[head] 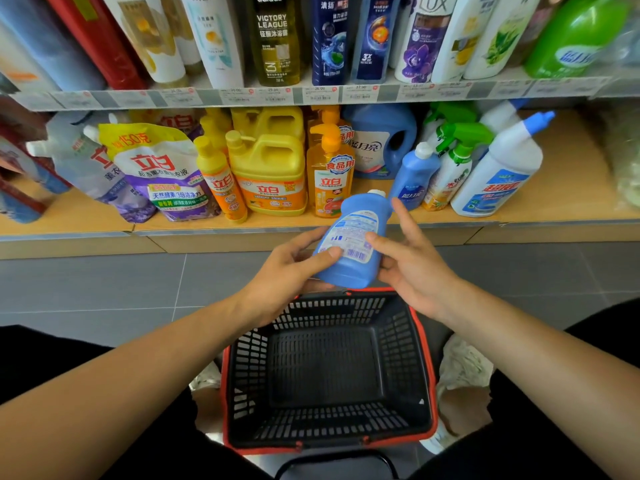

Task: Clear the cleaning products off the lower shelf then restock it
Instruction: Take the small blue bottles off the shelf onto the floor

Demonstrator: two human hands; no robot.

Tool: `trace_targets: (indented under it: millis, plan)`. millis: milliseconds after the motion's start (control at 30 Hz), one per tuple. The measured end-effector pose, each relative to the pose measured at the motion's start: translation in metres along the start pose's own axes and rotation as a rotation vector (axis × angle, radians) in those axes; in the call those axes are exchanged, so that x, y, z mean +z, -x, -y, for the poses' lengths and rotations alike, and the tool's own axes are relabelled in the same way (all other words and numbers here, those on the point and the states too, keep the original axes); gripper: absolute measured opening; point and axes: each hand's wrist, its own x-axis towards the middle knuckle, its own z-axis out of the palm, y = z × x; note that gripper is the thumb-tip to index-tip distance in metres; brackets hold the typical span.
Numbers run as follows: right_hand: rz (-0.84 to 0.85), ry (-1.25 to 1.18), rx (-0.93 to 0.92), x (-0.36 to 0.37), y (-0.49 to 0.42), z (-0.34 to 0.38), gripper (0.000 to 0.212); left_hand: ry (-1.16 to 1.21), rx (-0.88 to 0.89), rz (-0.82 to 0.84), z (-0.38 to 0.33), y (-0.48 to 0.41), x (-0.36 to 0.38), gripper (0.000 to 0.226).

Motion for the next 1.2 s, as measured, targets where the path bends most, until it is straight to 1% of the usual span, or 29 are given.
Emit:
trace_targets:
  millis: [67, 100, 200, 267, 333, 367, 467, 600, 700, 800, 900, 967, 1067, 1133, 1200]
  plan:
    - [-0.015, -0.005, 0.019, 0.001, 0.0, 0.0, 0.069, -0.086, 0.077, -0.033, 0.003, 0.0, 0.001, 0.073]
    - [-0.019, -0.002, 0.035, 0.002, 0.001, -0.001, 0.065, -0.111, 0.117, -0.06, 0.004, 0.0, 0.0, 0.076]
    - [-0.015, 0.005, 0.078, 0.002, 0.004, -0.007, 0.069, -0.263, 0.219, -0.09, 0.001, 0.0, -0.003, 0.08]
    - [-0.023, -0.007, 0.099, 0.002, 0.005, -0.008, 0.068, -0.354, 0.239, -0.112, 0.002, 0.0, -0.003, 0.085]
    - [-0.033, -0.024, 0.119, 0.001, 0.005, -0.01, 0.061, -0.362, 0.22, -0.122, 0.005, 0.001, -0.004, 0.087]
    - [-0.036, -0.027, 0.128, 0.0, 0.005, -0.01, 0.059, -0.341, 0.201, -0.112, 0.006, 0.0, -0.004, 0.084]
    - [-0.042, -0.014, 0.143, -0.001, 0.005, -0.008, 0.067, -0.283, 0.186, -0.047, 0.004, 0.0, -0.006, 0.059]
    - [-0.031, -0.005, 0.145, -0.004, 0.004, -0.004, 0.075, -0.303, 0.177, 0.008, 0.003, 0.002, -0.009, 0.063]
    - [-0.004, -0.017, 0.116, -0.007, 0.002, -0.001, 0.089, -0.261, 0.158, 0.055, 0.002, 0.002, -0.008, 0.061]
    - [0.039, 0.055, 0.062, -0.01, 0.003, -0.001, 0.103, -0.144, 0.1, 0.044, -0.001, 0.001, -0.007, 0.054]
    - [0.087, 0.127, 0.021, -0.008, 0.006, -0.002, 0.111, -0.135, 0.066, 0.004, 0.002, -0.003, -0.008, 0.056]
    - [0.113, 0.187, 0.002, -0.006, 0.007, -0.002, 0.105, -0.16, 0.018, 0.003, 0.005, -0.006, -0.009, 0.061]
    - [0.096, 0.254, -0.008, -0.004, 0.007, 0.004, 0.077, -0.192, -0.014, 0.025, 0.011, -0.007, -0.011, 0.06]
    - [0.023, 0.241, -0.024, -0.005, 0.002, 0.013, 0.062, -0.22, 0.025, 0.043, 0.013, -0.007, -0.015, 0.059]
    - [-0.038, 0.241, -0.063, -0.008, -0.005, 0.025, 0.059, -0.324, 0.087, 0.073, 0.014, -0.006, -0.02, 0.06]
